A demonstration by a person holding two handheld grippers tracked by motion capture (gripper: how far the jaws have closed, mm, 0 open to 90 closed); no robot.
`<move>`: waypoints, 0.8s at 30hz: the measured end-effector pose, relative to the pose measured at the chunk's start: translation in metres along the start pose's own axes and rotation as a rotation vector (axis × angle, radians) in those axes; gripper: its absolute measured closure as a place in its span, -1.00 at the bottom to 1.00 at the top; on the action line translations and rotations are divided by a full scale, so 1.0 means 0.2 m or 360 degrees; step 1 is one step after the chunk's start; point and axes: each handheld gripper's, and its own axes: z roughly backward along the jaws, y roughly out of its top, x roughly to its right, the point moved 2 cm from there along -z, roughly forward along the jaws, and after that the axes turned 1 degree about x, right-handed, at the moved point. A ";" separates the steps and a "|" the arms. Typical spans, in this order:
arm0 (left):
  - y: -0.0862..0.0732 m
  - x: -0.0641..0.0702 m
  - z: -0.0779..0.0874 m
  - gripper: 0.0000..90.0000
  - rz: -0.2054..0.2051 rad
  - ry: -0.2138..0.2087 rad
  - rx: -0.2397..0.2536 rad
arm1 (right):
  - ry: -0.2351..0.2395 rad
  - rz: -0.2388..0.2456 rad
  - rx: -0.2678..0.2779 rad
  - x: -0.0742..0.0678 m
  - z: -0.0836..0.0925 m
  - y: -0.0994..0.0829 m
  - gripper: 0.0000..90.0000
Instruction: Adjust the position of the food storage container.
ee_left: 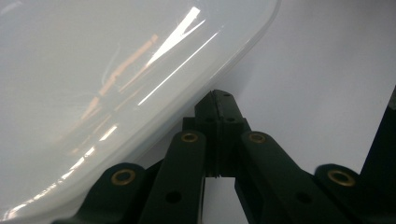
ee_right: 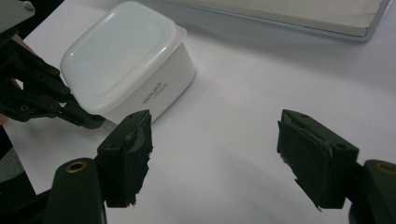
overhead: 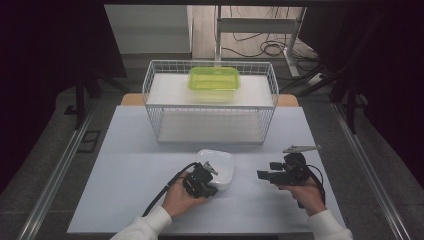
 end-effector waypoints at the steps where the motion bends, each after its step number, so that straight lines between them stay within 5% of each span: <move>1: 0.00 0.00 0.00 1.00 0.0009 0.0003 0.0006 | 0.0000 -0.0001 0.0000 0.00 0.00 0.00 -0.41; 13: -0.02 0.03 0.05 1.00 -0.0014 -0.0023 0.0054 | -0.0002 0.0002 0.0004 0.00 0.01 0.00 -0.41; 24: -0.09 0.01 0.26 0.95 0.0037 -0.0072 0.0203 | -0.0028 -0.0018 0.0037 0.00 0.02 0.00 -0.46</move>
